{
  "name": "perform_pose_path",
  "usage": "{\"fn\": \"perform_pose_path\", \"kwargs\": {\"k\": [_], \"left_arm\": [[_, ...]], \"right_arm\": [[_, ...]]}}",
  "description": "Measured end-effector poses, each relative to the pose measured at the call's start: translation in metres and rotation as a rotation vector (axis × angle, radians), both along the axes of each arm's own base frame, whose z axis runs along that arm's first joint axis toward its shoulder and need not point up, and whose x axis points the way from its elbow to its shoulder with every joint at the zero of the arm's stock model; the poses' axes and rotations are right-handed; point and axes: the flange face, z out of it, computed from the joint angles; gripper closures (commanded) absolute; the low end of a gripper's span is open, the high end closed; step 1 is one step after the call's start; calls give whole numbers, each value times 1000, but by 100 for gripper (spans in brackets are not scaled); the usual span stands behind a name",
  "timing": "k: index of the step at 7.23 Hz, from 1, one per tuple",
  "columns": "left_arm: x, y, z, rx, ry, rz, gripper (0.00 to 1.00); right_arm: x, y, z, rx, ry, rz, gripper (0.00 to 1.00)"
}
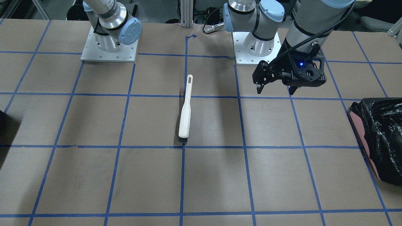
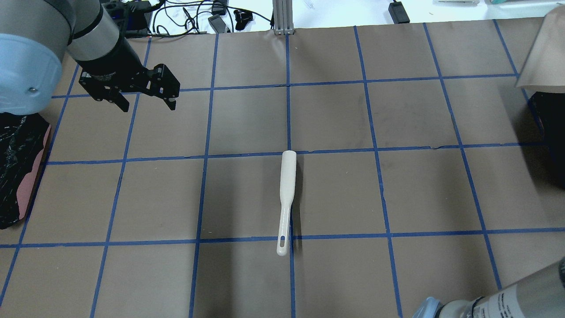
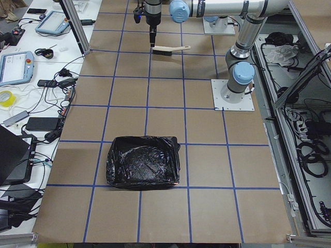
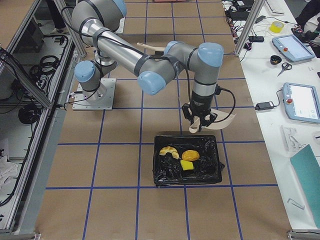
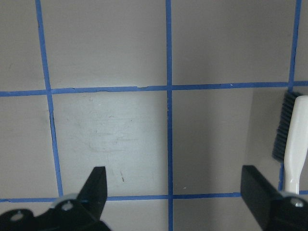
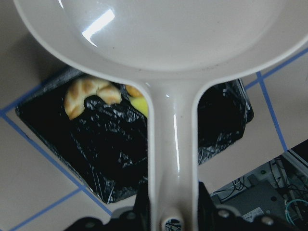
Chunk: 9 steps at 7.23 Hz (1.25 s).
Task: Sweep and dump trash in nearest bin
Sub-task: 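Tip the dustpan over the black bin with the right gripper while left rests, then bring the empty dustpan back to the table center with the right gripper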
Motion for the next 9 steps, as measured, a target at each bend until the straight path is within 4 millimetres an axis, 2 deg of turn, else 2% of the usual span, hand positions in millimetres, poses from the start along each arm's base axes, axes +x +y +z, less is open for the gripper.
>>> {"fn": "perform_pose_path", "kwargs": {"k": [3, 5, 7, 9], "left_arm": [[1, 7, 0, 3, 21, -1, 0], [3, 9, 0, 12, 9, 0, 0], [3, 11, -2, 19, 8, 4, 0], [2, 13, -5, 28, 10, 7, 0]], "right_arm": [[150, -55, -11, -107, -116, -147, 100], [235, -75, -37, -126, -182, -280, 100], [333, -83, -68, -125, -227, -444, 100], [429, -77, -103, -109, -242, -610, 100]]}}
